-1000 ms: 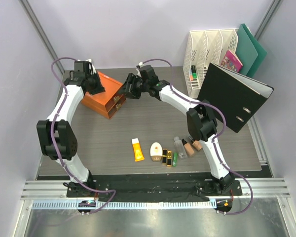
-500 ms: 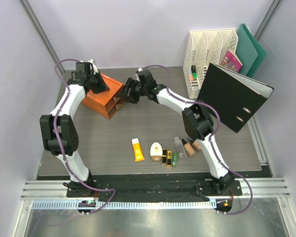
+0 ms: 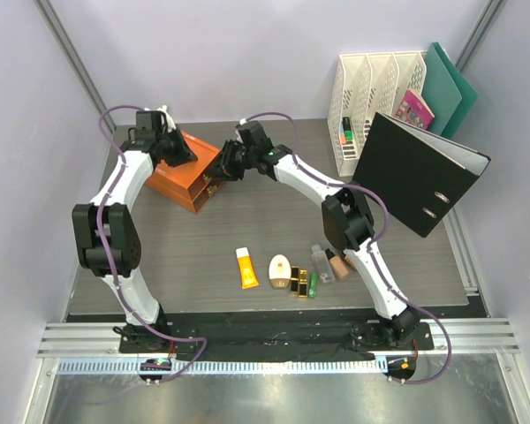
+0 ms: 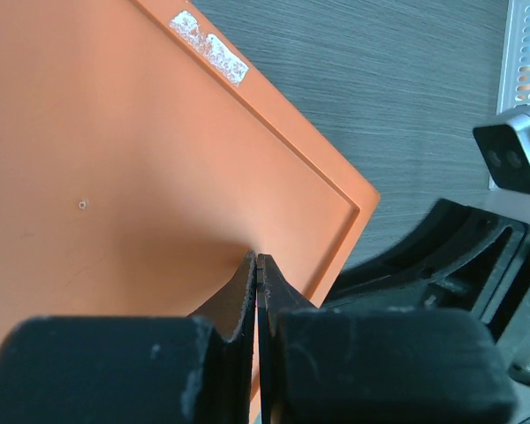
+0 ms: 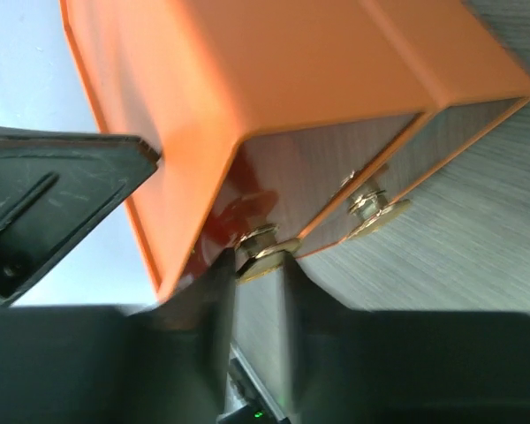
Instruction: Organize the makeup
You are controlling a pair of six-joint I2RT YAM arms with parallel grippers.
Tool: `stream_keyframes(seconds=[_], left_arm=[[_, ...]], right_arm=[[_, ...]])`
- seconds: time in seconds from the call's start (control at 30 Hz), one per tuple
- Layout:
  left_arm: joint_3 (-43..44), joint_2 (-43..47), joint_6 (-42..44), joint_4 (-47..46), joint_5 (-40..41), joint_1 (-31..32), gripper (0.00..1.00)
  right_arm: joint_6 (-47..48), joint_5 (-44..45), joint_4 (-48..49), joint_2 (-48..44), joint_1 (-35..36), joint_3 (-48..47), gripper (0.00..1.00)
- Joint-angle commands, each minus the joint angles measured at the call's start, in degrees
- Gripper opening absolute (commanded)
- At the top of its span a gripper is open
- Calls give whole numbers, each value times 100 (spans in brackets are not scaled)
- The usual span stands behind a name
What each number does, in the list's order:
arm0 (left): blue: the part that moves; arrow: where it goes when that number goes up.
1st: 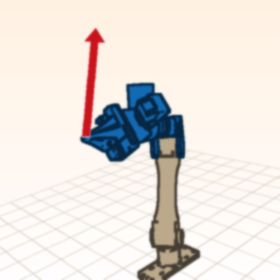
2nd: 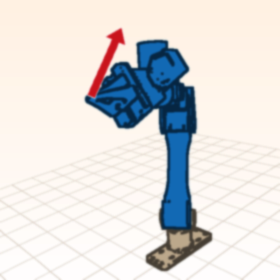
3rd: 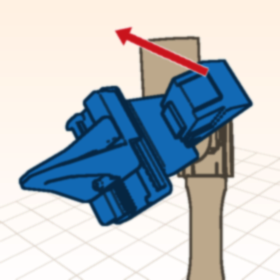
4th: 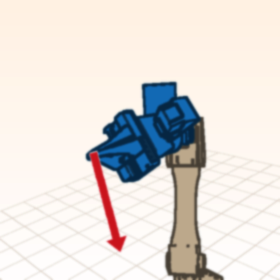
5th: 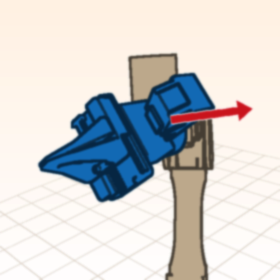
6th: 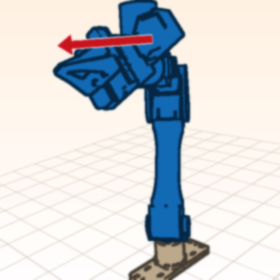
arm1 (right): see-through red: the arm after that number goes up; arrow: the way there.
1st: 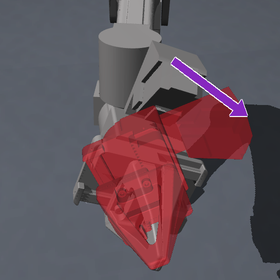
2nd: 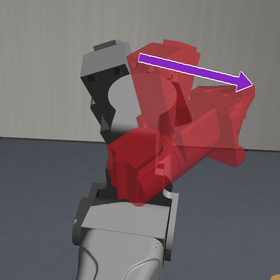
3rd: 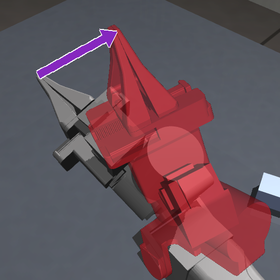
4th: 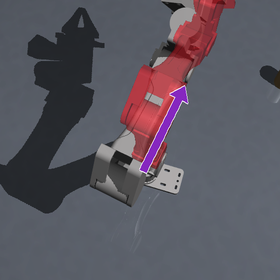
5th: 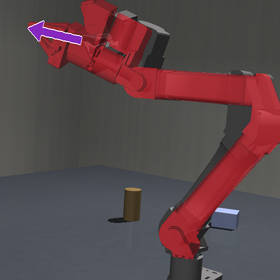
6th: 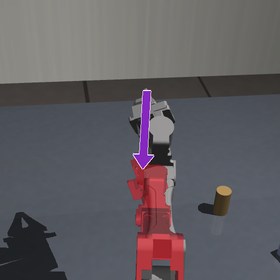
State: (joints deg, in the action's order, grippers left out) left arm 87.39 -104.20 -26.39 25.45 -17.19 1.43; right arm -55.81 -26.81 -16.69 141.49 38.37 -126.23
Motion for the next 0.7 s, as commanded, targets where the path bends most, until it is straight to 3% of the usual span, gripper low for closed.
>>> stream_keyframes(seconds=[0.0, 0.13, 0.4, 0.67], left_arm=[[58, -285, 134, 522, 119, -20, 0], [137, -337, 126, 654, 233, -38, 0], [164, -408, 11, 716, 181, -125, 0], [216, -540, -59, 847, 128, -125, 0]], right_arm=[[202, 518, -835, 168, 127, -261, 17], [369, 711, -1292, 151, 136, -288, 10], [1195, 1388, -2662, -139, 197, -464, 9], [1670, 1775, -3305, -675, 250, 186, 8]])
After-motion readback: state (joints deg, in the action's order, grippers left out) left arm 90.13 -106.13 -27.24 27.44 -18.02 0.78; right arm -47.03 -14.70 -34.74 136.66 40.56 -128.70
